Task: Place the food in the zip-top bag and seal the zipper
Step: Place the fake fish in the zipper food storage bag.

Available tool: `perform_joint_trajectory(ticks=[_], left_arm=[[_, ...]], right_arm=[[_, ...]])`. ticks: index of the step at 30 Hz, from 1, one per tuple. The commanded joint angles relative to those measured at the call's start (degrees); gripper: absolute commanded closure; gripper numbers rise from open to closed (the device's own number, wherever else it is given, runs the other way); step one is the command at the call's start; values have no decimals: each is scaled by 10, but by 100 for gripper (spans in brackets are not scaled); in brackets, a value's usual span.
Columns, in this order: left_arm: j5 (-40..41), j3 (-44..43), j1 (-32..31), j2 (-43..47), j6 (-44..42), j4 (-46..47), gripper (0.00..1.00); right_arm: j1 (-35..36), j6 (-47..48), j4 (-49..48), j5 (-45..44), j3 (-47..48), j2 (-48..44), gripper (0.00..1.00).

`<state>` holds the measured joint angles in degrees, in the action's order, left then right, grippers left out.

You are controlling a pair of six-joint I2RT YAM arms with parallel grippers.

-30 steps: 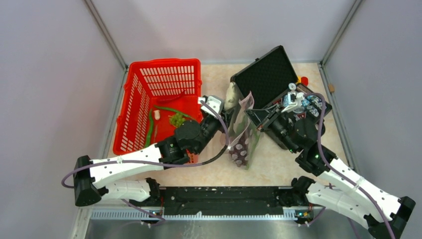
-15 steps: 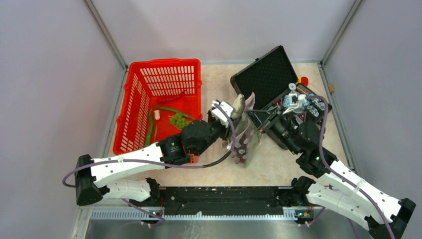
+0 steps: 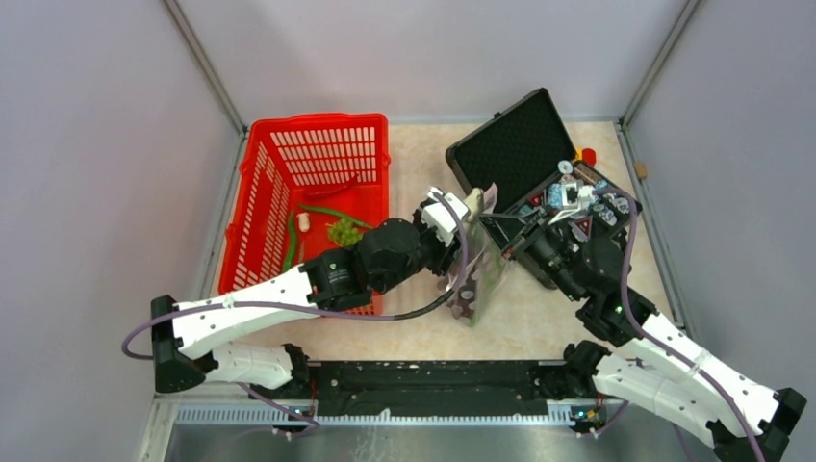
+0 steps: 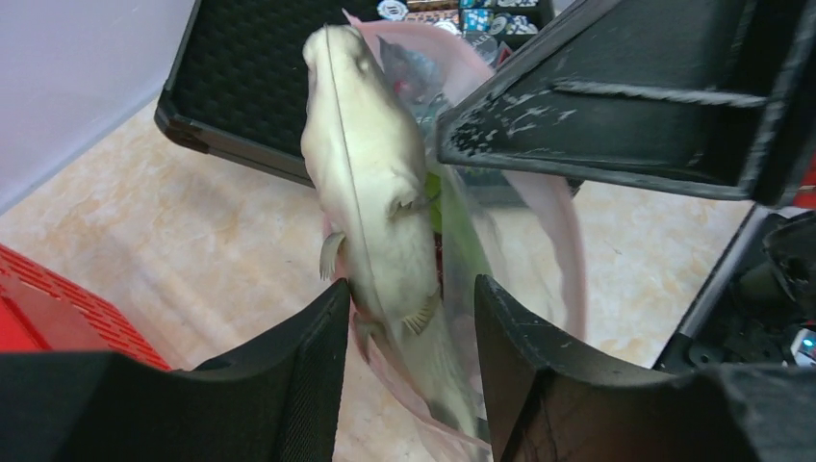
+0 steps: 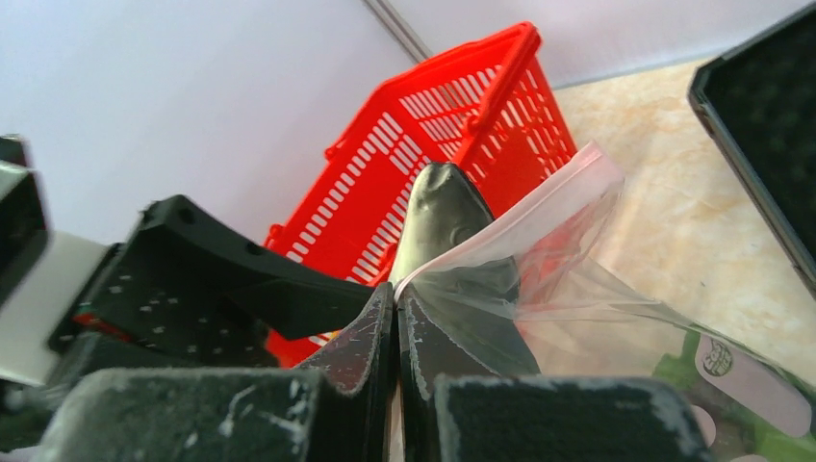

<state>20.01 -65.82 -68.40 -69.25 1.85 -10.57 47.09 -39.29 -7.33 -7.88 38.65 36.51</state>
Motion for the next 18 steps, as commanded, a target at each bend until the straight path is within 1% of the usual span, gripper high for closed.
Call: perform_joint_trajectory(ticks=[1, 2, 4, 8, 10, 11, 12, 14, 15, 17, 18], left_arm=[[-39, -34, 0, 27, 20, -11, 48], [-40, -31, 1, 30, 22, -4, 47], [-73, -34, 8, 26, 23, -7, 47], [-132, -67, 13, -4, 17, -57, 47], [-128, -80, 15, -19, 15, -83, 48], [-112, -83, 15, -22, 16, -90, 49], [-77, -80, 16, -18, 30, -91, 48], [-26, -56, 25, 8, 49, -72, 39], [-21, -41, 33, 26, 57, -53, 35], [-54, -11, 55, 69, 74, -14, 29], [-87, -3, 70, 85, 85, -2, 25]], right_arm=[[4, 10, -20, -30, 32, 0, 100], [4, 7, -27, -26, 30, 1, 100], [4, 6, -44, -16, 24, 2, 100], [4, 7, -60, -6, 23, 0, 100], [4, 10, -66, 3, 23, -2, 100], [4, 14, -73, 10, 22, -5, 100], [4, 20, -82, 24, 19, -8, 100], [4, 46, -105, 51, 13, -21, 100], [4, 52, -99, 45, 13, -29, 100], [4, 60, -68, 28, 17, -43, 100], [4, 65, -59, 25, 18, -48, 100]])
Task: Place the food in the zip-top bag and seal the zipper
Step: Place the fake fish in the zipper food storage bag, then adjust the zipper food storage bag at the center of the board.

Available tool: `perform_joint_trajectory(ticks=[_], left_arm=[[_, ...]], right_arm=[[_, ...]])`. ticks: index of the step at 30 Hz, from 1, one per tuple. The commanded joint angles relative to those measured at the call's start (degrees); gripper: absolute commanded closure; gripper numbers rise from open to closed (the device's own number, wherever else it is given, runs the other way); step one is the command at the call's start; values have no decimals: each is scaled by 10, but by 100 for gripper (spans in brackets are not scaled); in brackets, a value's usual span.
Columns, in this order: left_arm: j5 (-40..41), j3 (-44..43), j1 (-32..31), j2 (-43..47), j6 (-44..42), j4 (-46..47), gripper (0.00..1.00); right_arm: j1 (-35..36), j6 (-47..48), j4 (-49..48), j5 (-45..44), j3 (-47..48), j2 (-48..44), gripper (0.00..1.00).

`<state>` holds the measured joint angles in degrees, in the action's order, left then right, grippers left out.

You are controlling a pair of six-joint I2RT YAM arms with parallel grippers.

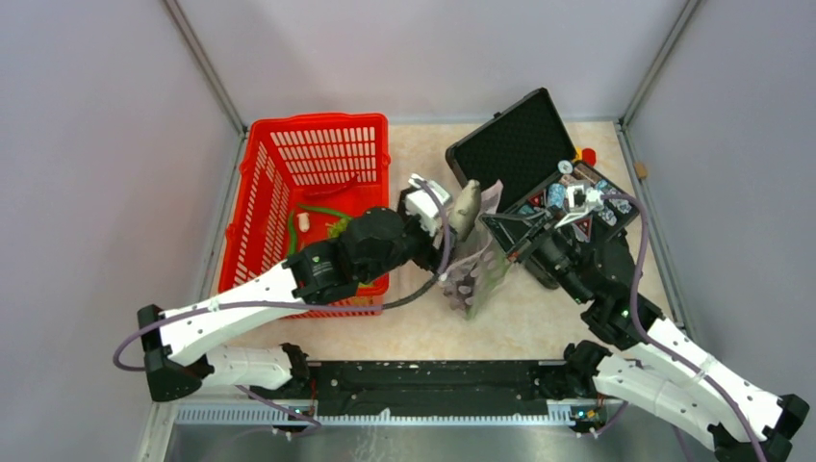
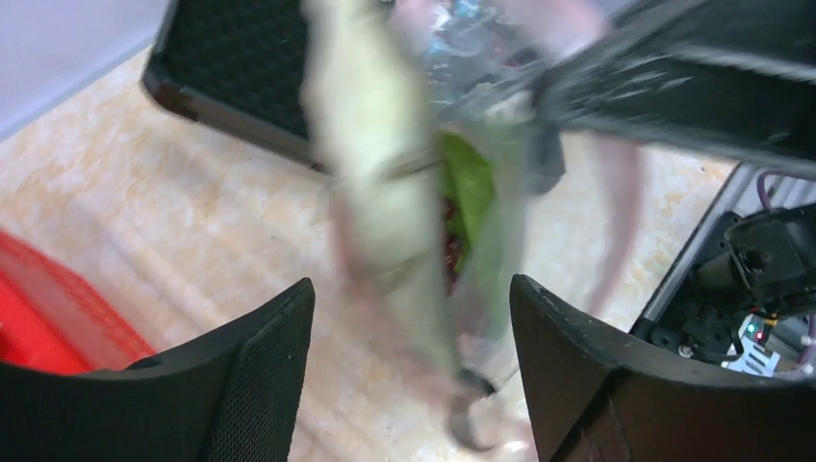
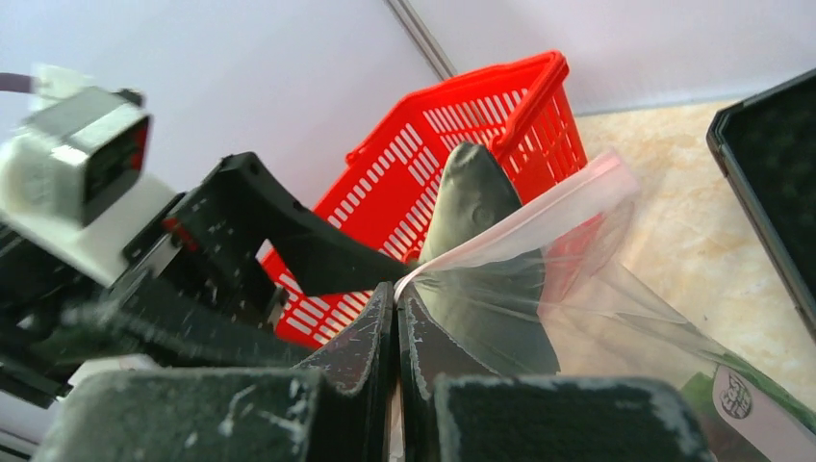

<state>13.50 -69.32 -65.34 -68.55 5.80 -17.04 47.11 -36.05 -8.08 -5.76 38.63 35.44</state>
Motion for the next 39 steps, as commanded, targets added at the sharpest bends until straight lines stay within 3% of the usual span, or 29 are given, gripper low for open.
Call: perform_joint_trajectory(ticks=[1, 6, 9, 13, 17, 21, 25, 30, 34, 39], left_arm=[[-49, 35, 61, 90, 60, 66, 24], [-194, 29, 144, 92, 95, 60, 10], [-228, 0, 168, 57, 108, 51, 8], [-286, -55, 183, -4, 126, -1, 13], [-362, -30, 216, -6, 166, 1, 21], [-388, 10, 241, 21, 178, -5, 30], [-406, 29, 244, 43, 176, -9, 31], [-495, 5, 244, 21, 190, -3, 32], [-484, 6, 242, 28, 193, 3, 35], [-448, -23, 235, -4, 174, -68, 37]], right_arm=[[4, 35, -46, 3, 17, -43, 100], [4, 34, -38, 12, 8, -52, 100], [4, 36, -52, 33, 1, -53, 100], [4, 38, -53, 44, 2, -53, 100], [4, 43, -39, 38, 6, -62, 100], [4, 45, -35, 27, 3, -73, 100], [4, 44, -36, 27, 3, -73, 100], [4, 42, -40, 28, 3, -66, 100], [4, 41, -38, 25, 3, -60, 100], [4, 38, -44, 25, 3, -51, 100]])
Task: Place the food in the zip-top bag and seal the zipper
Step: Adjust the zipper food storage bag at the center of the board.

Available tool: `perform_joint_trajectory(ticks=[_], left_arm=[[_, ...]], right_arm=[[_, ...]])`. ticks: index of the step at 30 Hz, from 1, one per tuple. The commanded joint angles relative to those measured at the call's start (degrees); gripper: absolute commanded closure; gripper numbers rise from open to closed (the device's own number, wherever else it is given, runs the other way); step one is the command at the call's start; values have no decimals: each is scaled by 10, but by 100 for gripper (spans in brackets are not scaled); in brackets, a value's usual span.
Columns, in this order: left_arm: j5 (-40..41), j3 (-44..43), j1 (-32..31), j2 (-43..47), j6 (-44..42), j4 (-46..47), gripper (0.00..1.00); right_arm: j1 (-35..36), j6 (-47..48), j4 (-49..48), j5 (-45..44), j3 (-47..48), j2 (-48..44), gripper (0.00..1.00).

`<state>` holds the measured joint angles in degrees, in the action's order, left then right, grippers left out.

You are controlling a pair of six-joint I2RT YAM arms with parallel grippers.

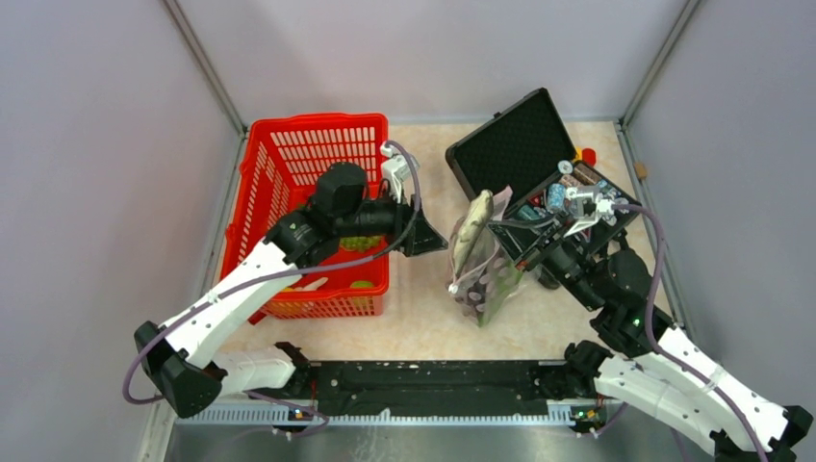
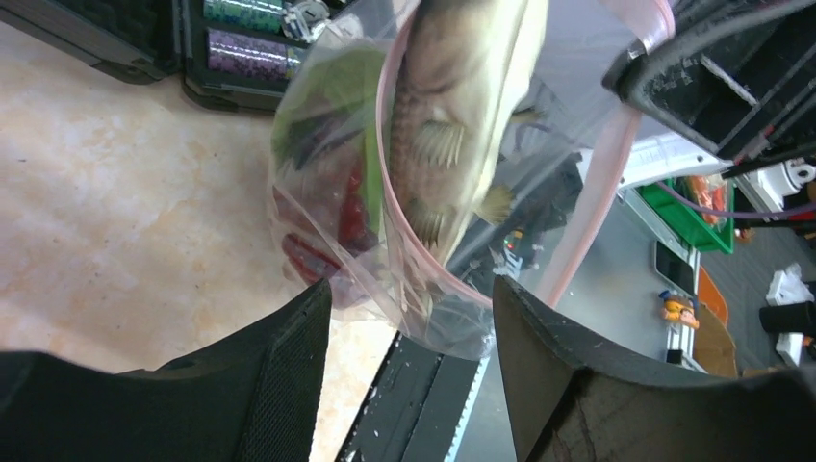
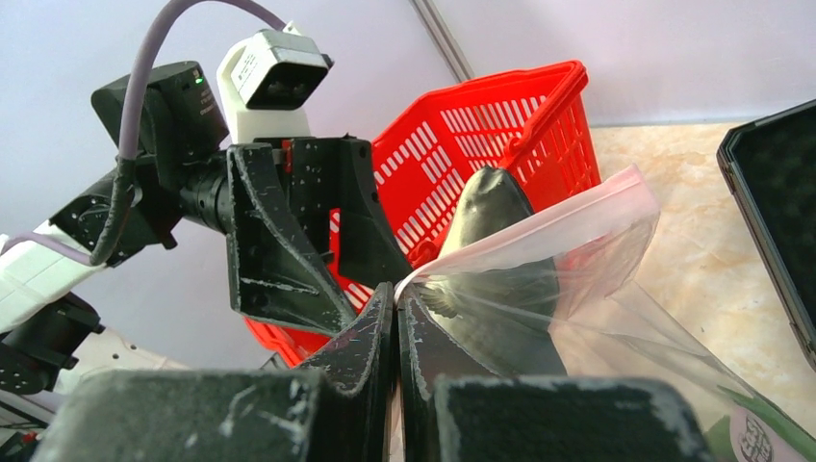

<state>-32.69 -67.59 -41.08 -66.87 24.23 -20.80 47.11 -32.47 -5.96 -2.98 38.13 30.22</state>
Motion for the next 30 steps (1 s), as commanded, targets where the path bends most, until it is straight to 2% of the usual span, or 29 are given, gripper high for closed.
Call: perform_joint_trajectory(ticks=[1, 7, 13, 16, 18, 20, 24, 26, 30], left_arm=[[31, -47, -13, -29, -12, -45, 38], [104, -50, -46, -57, -15, -58, 42], [162, -61, -68, -73, -38, -101, 62], [162, -55, -68, -60, -41, -93, 66], [153, -49, -68, -51, -43, -79, 66], [142, -49, -68, -48, -44, -72, 60], [112, -58, -68, -60, -59, -87, 60], [107, -63, -68, -64, -71, -109, 64], [97, -64, -68, -67, -84, -125, 84]], right_arm=[[4, 2, -65, -3, 9, 2, 100], [4, 1, -70, 1, 10, 13, 100], [4, 2, -66, 5, 13, 21, 100], [4, 2, -65, 4, 12, 24, 100], [4, 1, -68, 4, 9, 26, 100], [4, 0, -73, 6, 8, 27, 100], [4, 0, -71, 4, 8, 27, 100], [3, 1, -70, 4, 8, 24, 100], [4, 0, -78, 3, 4, 23, 100]])
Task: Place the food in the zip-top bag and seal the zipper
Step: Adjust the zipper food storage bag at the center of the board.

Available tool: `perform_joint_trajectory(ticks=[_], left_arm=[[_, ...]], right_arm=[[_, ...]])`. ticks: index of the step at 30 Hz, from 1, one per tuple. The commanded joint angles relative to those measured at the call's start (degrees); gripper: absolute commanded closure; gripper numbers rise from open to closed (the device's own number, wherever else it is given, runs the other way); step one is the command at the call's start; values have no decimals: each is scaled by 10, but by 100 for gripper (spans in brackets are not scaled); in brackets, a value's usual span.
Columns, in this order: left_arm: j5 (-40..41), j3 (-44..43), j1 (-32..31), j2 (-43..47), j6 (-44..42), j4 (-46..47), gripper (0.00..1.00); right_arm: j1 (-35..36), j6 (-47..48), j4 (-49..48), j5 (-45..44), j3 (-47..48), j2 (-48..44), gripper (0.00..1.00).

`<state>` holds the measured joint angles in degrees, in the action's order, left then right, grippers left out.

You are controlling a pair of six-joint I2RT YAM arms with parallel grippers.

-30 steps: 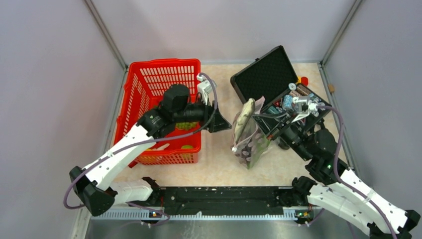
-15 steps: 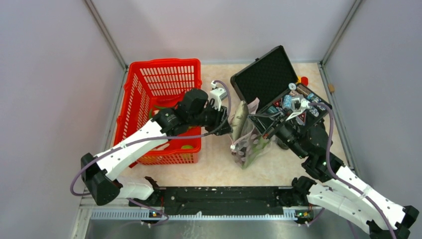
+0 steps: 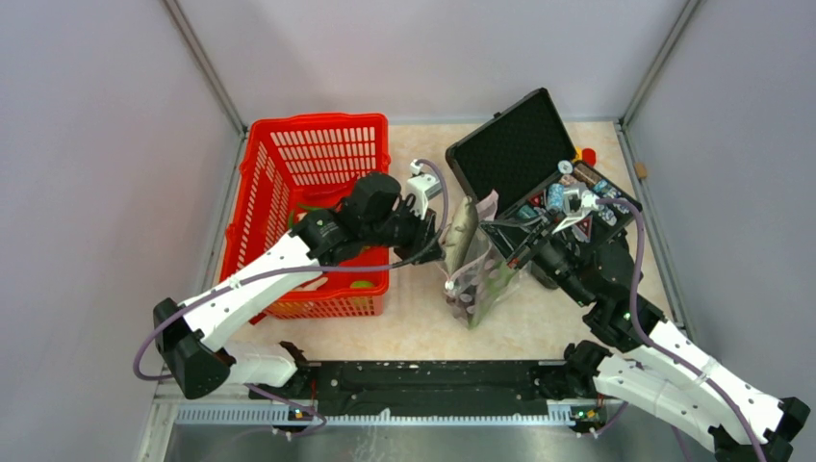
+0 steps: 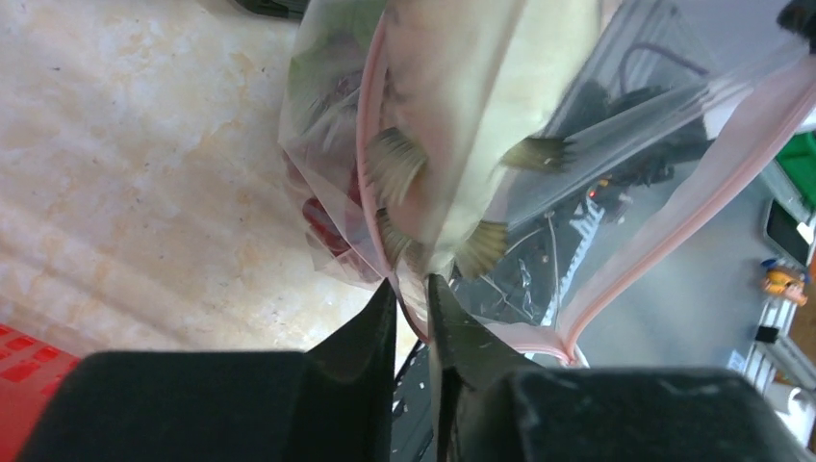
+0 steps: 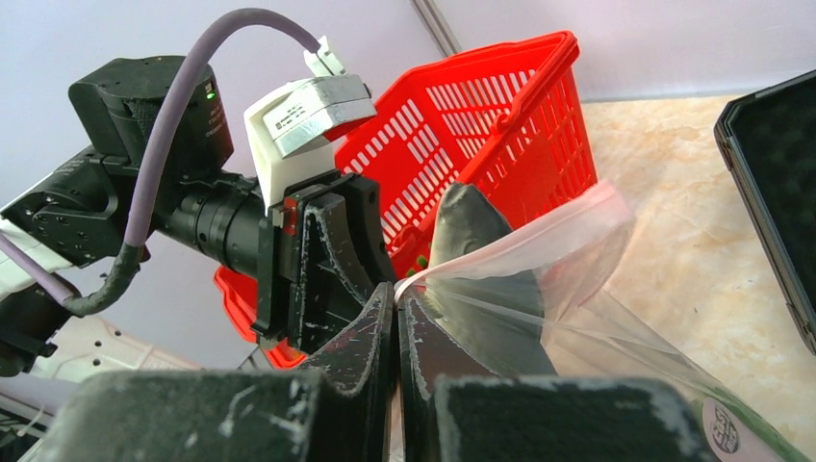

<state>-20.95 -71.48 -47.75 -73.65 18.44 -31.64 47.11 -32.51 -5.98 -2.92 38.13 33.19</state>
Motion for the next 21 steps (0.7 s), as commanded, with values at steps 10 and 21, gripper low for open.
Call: perform_joint_trajectory(ticks=[10, 21], left_arm=[[-35, -28, -2, 14, -27, 18, 100], [147, -22, -2, 102, -37, 118, 100]], right_arm=[[4, 5, -77, 19, 8, -3, 100], [4, 37, 17, -2, 46, -5, 100]])
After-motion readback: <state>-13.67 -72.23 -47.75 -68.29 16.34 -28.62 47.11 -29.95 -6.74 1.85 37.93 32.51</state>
